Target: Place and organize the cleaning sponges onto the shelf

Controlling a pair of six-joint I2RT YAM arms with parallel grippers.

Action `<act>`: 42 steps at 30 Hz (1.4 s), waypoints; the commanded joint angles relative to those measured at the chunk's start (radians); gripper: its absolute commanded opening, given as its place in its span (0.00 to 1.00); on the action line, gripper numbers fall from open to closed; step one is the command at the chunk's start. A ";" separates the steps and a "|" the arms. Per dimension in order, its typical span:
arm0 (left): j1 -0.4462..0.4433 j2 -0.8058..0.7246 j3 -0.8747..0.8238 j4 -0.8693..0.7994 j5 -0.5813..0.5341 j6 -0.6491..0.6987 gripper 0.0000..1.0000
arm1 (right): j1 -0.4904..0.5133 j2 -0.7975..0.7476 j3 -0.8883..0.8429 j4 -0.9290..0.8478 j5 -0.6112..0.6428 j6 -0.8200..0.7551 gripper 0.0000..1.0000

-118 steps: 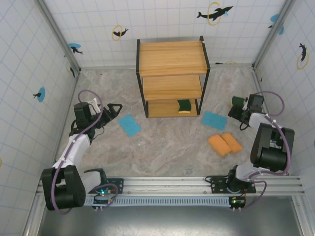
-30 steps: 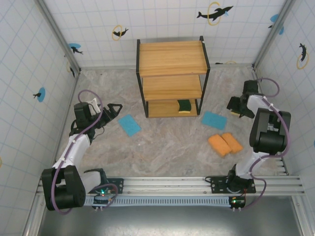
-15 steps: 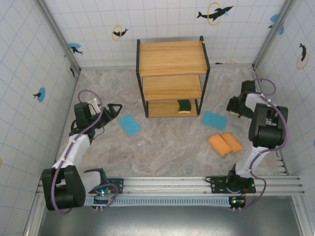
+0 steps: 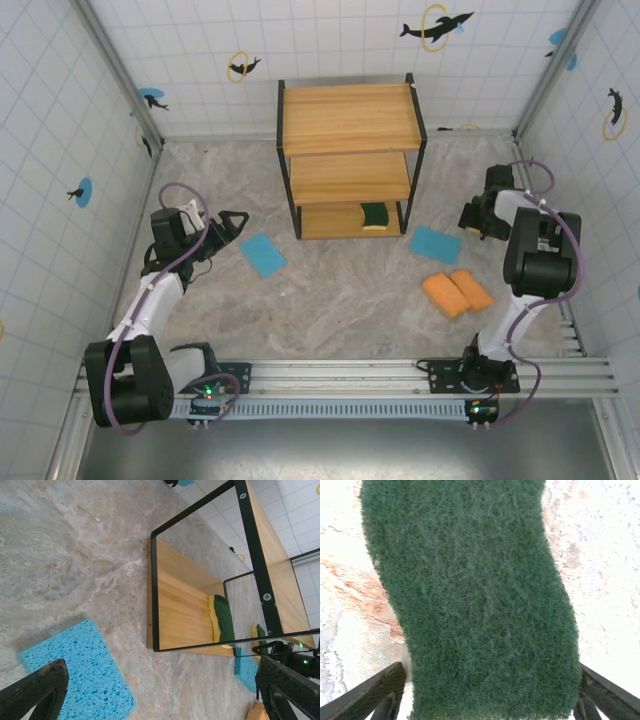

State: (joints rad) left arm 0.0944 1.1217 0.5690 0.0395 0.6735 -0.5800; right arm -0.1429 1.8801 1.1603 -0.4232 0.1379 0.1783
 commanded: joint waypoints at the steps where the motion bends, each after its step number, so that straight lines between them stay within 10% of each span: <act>1: 0.004 0.005 -0.008 0.016 0.014 0.005 0.98 | 0.009 0.007 -0.019 0.018 0.017 -0.003 0.81; 29: 0.004 -0.006 -0.009 0.013 0.019 0.004 0.98 | 0.015 -0.079 -0.148 0.112 0.031 0.037 0.50; 42: 0.006 -0.023 0.002 -0.003 0.015 0.004 0.98 | 0.120 -0.411 -0.277 0.045 0.033 0.097 0.49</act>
State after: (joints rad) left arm 0.0944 1.1168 0.5652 0.0391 0.6735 -0.5800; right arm -0.0586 1.5581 0.9070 -0.3302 0.1574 0.2466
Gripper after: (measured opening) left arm 0.975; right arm 0.487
